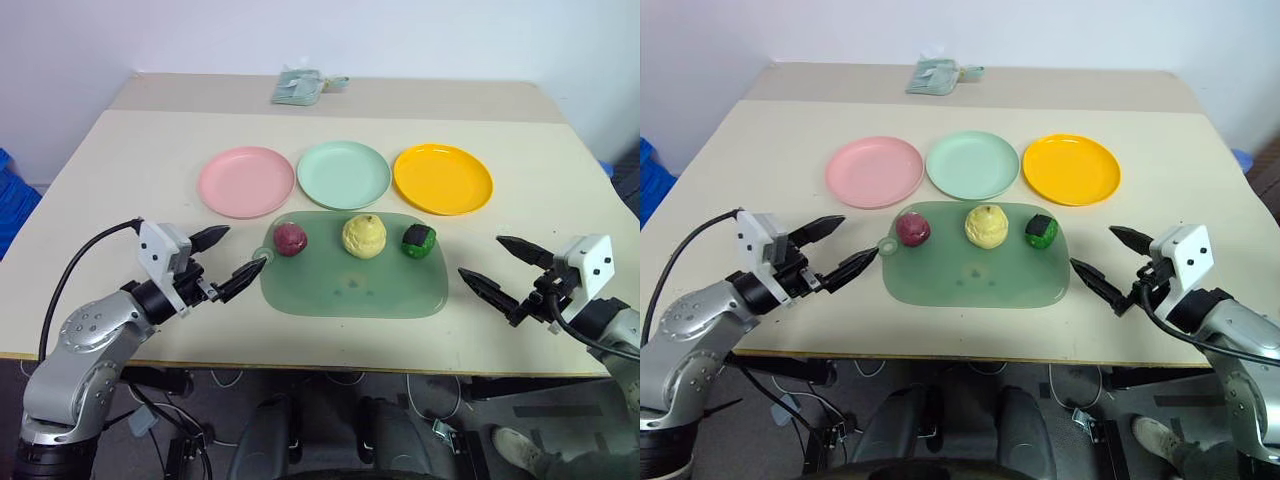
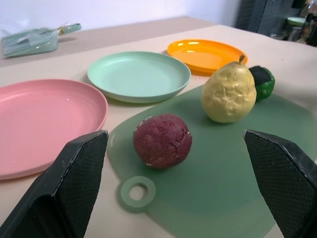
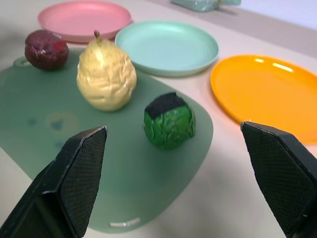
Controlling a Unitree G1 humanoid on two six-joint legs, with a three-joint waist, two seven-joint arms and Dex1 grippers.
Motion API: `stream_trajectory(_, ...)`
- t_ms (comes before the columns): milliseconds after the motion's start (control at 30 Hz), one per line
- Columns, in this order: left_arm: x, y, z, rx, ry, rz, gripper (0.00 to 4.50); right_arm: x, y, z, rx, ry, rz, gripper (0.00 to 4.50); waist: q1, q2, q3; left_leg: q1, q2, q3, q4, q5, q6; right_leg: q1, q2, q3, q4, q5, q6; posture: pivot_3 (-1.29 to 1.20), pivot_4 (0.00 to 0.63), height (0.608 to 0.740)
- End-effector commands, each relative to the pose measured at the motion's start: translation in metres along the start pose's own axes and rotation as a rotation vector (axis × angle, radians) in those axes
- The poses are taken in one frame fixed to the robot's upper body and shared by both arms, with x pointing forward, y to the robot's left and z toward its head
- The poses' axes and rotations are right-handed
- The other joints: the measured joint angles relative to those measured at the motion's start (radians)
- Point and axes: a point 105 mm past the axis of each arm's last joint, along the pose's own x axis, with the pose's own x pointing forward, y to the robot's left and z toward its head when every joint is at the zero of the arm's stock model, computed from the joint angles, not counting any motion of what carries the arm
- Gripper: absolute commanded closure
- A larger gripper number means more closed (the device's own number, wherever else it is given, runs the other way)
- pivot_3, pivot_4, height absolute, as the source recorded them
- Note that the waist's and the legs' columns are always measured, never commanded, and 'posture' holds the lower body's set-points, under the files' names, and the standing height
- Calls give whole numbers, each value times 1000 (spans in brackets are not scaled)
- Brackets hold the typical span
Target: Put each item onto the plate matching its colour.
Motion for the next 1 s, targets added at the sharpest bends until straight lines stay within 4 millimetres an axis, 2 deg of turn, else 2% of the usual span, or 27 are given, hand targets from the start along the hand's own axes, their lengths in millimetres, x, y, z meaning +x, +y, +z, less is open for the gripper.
stream_trajectory(33, 6, -3, 9, 17, -37, -1, 0, 3, 8, 18, -42, -71, 55, 71, 0, 0, 0, 0, 0, 0, 0, 0, 0, 0, 0, 0, 0, 0, 0, 0, 150, 740)
stream_trajectory(267, 24, 11, -10, -64, 76, 66, 0, 19, 34, 32, -46, -137, 247, 71, 0, 0, 0, 0, 0, 0, 0, 0, 0, 3, 1, 0, 1, 0, 0, 0, 150, 740)
stream_trajectory(467, 39, 16, -18, -149, 107, 62, 0, 26, 50, 39, -82, -182, 373, 71, 1, 0, 0, 0, 0, 0, 1, 2, 4, 4, 1, -1, 0, 0, 0, 0, 150, 740)
stream_trajectory(633, 51, 16, -25, -164, 141, 56, 0, 29, 50, 39, -101, -208, 400, 71, 1, 0, 0, 0, -1, 0, 1, 2, 4, 4, 1, -1, 1, 0, 1, 0, 150, 740)
stream_trajectory(833, 67, 7, -30, -169, 170, 19, 0, 31, 50, 35, -105, -221, 401, 71, 1, 0, 0, 0, -1, 0, 2, 2, 4, 4, 1, -1, 1, 0, 1, 0, 150, 740)
stream_trajectory(1000, 76, 10, -35, -179, 213, 30, 0, 29, 49, 32, -104, -225, 387, 71, 1, 0, 0, 0, 0, 0, 2, 2, 4, 4, 0, -1, 2, 0, 1, 0, 150, 740)
